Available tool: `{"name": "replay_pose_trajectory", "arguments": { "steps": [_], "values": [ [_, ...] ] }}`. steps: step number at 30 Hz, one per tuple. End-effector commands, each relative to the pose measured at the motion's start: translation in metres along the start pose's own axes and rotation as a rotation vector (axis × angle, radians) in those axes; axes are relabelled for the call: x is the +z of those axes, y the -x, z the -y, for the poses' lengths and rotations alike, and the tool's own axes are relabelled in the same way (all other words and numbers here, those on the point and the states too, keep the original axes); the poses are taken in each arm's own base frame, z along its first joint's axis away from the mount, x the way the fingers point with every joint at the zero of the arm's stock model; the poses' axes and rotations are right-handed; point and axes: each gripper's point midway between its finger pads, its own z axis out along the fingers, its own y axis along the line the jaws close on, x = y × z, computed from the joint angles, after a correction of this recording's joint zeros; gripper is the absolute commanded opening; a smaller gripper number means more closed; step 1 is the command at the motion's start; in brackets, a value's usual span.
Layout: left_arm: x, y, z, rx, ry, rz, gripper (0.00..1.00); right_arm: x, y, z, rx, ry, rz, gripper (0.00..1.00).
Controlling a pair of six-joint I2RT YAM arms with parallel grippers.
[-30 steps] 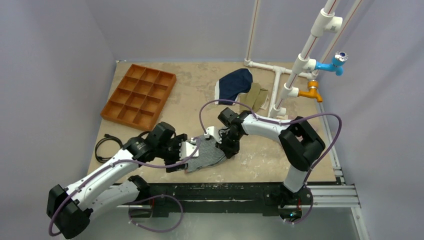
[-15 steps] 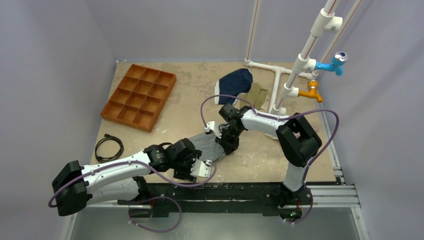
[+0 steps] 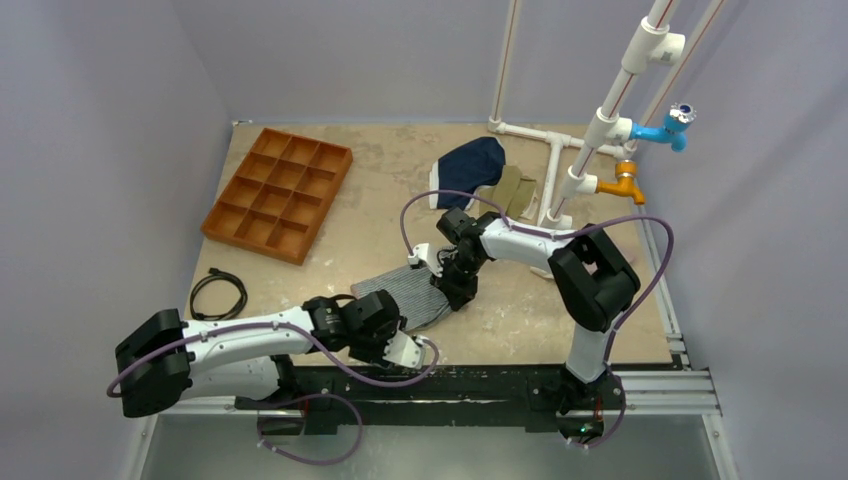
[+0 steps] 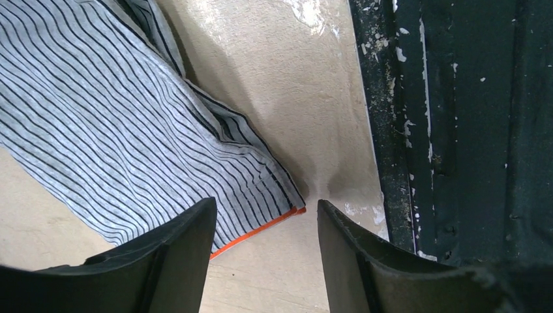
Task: Roll the underwear
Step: Fold the underwear at the center of the board.
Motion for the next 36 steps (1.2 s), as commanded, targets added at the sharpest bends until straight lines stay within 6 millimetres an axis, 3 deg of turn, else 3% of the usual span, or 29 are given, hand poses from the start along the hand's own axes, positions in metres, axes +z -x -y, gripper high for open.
{"name": "replay_pose_trajectory", "arguments": {
  "steps": [1,13,23,36],
  "values": [
    [0.006,0.000,-0.004,0.023,0.021,-0.010,0.56,-0.006,0.010,0.001,-0.008,-0.004,0.023,0.00],
    [0.013,-0.007,0.000,0.014,0.007,-0.039,0.39,-0.005,0.006,-0.001,-0.006,0.003,0.016,0.00],
    [0.016,-0.013,0.008,-0.037,-0.001,-0.049,0.00,-0.011,-0.001,-0.011,-0.002,0.005,0.013,0.00],
    [-0.006,0.002,0.020,-0.105,-0.028,0.060,0.00,-0.028,-0.025,-0.056,-0.045,0.116,0.015,0.00]
  ]
}}
